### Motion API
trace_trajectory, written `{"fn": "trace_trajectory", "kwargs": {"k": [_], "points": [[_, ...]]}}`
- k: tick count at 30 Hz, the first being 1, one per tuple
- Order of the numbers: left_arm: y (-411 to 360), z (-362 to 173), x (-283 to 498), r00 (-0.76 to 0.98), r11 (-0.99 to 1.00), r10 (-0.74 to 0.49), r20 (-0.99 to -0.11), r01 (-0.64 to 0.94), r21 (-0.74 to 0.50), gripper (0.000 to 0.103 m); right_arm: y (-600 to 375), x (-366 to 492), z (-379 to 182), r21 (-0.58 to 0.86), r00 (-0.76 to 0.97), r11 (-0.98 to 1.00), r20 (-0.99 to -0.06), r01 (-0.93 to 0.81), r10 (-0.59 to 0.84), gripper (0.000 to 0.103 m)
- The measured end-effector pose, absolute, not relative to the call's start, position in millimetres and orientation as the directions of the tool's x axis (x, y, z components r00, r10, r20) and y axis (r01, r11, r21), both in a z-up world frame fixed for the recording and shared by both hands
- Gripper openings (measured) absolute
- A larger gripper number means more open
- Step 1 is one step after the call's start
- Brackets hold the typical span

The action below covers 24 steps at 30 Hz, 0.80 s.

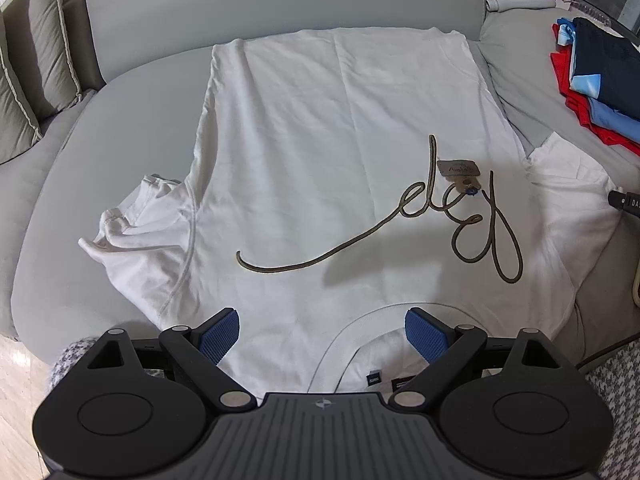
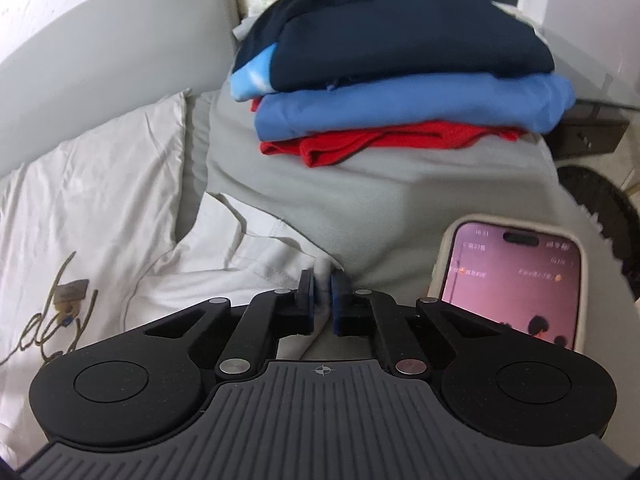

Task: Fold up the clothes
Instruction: 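Move the right tool to the sleeve beside the phone and close on it, then fold the held sleeve inward across the shirt body with the right tool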

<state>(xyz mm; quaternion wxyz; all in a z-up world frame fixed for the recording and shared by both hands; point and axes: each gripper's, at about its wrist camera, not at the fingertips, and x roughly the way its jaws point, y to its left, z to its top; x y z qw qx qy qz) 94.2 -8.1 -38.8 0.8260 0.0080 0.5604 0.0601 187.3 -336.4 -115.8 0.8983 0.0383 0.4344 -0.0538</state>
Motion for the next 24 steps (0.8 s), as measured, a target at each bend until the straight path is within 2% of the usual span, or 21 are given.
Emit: {"fn": "trace_trajectory", "kwargs": {"k": [5,13,18,24], "points": [[-2.6,-31.8,83.1,0.386,0.992,0.108,-0.916,-0.107,0.072,0.091,-309.0,178.6,-94.8,-0.081,0.653,0.996,-0.752,0.04,-0.087,0.004],[13.7,-25.3,61.7,0.401,0.99,0.08,-0.913,-0.139,0.026,0.091,-240.6,147.5,-58.6,-0.145,0.709,0.977,-0.705,-0.156,0.009,0.004],[28.6,-23.1,50.5,0.411,0.985,0.072,-0.909,-0.172,0.001,0.091,-184.0,128.8,-58.9,-0.206,0.707,0.933,-0.704,-0.295,0.068,0.004],[46.2,-24.7,37.8,0.407,0.978,0.066,-0.911,-0.206,-0.022,0.091,-119.4,113.1,-84.2,-0.276,0.653,0.841,-0.748,-0.465,0.116,0.004]]}}
